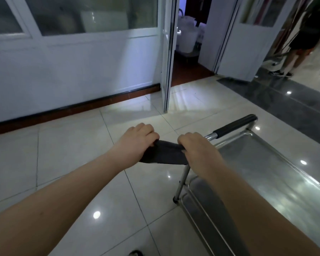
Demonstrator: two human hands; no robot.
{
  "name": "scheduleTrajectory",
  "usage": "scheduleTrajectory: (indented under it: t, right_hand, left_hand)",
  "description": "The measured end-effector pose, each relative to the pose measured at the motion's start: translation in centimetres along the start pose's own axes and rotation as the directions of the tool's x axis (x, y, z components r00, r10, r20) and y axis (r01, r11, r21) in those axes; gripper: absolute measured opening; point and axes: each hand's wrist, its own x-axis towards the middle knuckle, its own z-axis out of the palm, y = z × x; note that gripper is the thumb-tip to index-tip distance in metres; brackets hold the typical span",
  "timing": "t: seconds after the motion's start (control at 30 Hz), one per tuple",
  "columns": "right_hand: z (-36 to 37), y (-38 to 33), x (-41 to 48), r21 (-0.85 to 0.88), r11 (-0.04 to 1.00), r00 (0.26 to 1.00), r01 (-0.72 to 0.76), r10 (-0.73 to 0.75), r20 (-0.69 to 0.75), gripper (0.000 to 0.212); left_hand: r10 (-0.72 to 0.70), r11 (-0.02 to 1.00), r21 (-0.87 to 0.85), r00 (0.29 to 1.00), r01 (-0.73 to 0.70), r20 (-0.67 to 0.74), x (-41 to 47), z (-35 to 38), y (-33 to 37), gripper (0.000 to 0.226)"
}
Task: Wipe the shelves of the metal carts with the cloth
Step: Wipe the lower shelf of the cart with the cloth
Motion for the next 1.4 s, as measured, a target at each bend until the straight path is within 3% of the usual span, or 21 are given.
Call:
scheduleTrajectory:
  t: [0.1, 0.27, 0.5, 0.7, 0.87, 1.07, 1.4]
  right_hand:
    - [1.5, -1.8, 1.8, -0.011, 1.0, 1.0, 0.027, -0.027, -0.013, 0.027]
    - [5.0, -4.1, 7.0, 0.045, 0.995, 0.996, -0.085, 0.086, -0.02, 0.016]
    - [8.6, -5.8, 16.3, 0.086, 0.972, 0.976, -0.217, 0.217, 0.005, 0.017]
    - [9.7, -2.2, 24.2, 0.012, 0.967, 0.967, -0.255, 0.255, -0.011, 0.014]
    - [11.7, 3.0, 29.4, -0.064, 0.967, 0.97, -0.245, 0.244, -0.027, 0.018]
    - [13.6, 14.4, 36.8, 0.085, 0.963, 0.966, -0.255, 0.256, -0.01, 0.014]
    - [13.9, 35.0, 44.6, 0.138, 0.886, 0.89, -0.442, 0.452, -0.054, 0.013]
  left_hand:
    - [-0.045, 0.997, 0.069, 0.997, 0.041, 0.066, -0.9, 0.5, -1.9, 0.043]
    - [-0.059, 0.996, 0.076, 0.991, 0.05, 0.122, -1.5, 3.5, -8.2, 0.041]
    - [-0.036, 0.995, -0.086, 0.998, 0.04, 0.045, 2.2, 6.6, -19.3, 0.025]
    - [0.015, 0.979, -0.202, 0.999, -0.005, 0.047, 9.7, 8.7, -26.0, 0.019]
    - [0.043, 0.978, -0.209, 0.994, -0.021, 0.102, 16.4, 11.9, -28.8, 0.024]
    - [0.034, 0.974, -0.228, 0.99, -0.003, 0.135, 27.8, 15.8, -32.0, 0.025]
    - [0.14, 0.957, -0.273, 0.982, -0.101, 0.127, 51.0, 22.4, -31.8, 0.025]
